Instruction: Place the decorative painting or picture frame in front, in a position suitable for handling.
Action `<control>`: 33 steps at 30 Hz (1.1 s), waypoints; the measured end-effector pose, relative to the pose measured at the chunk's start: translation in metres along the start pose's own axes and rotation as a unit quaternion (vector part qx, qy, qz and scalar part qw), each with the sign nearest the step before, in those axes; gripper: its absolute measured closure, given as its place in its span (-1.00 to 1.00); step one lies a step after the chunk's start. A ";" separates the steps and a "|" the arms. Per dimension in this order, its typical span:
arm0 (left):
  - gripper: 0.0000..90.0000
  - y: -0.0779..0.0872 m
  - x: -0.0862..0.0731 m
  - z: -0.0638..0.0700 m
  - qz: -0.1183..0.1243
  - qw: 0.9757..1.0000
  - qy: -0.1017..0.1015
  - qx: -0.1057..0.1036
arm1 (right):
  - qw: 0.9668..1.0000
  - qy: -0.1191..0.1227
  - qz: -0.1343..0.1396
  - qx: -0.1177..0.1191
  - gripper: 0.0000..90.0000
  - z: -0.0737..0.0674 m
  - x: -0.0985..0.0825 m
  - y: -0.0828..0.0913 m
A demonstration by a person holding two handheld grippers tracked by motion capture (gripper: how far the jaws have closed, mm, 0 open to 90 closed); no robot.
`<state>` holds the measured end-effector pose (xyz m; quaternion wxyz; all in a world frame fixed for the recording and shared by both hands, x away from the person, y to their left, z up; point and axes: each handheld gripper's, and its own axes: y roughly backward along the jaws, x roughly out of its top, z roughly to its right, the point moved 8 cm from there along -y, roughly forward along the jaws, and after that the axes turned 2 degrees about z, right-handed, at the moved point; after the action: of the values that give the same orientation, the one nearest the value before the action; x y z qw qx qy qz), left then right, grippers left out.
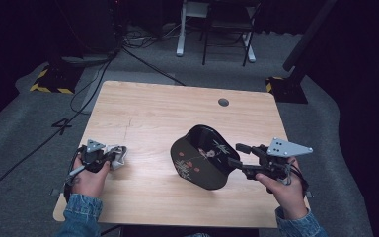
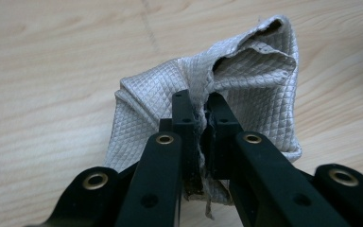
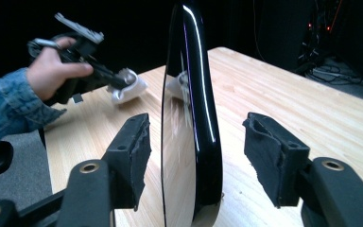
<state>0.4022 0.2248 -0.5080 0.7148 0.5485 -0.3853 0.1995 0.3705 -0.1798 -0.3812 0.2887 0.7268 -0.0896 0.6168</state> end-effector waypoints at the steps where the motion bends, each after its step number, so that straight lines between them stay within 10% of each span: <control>1: 0.88 0.005 0.005 0.006 0.010 1.000 -0.006 -0.007 | 1.000 -0.002 -0.003 -0.001 -0.06 0.000 -0.001 -0.001; 19: 0.88 0.053 0.049 0.088 0.103 0.987 -0.091 -0.085 | 0.998 -0.025 -0.053 0.000 0.66 0.001 -0.021 -0.013; 33: 0.88 0.067 0.083 0.142 0.149 0.972 -0.133 -0.123 | 0.997 -0.039 -0.058 0.021 0.75 -0.004 -0.021 -0.013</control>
<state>0.3590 0.1016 -0.3874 0.6813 0.4145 -0.5760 0.1796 0.3689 -0.1722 -0.4053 0.3044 0.7603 -0.0455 0.5720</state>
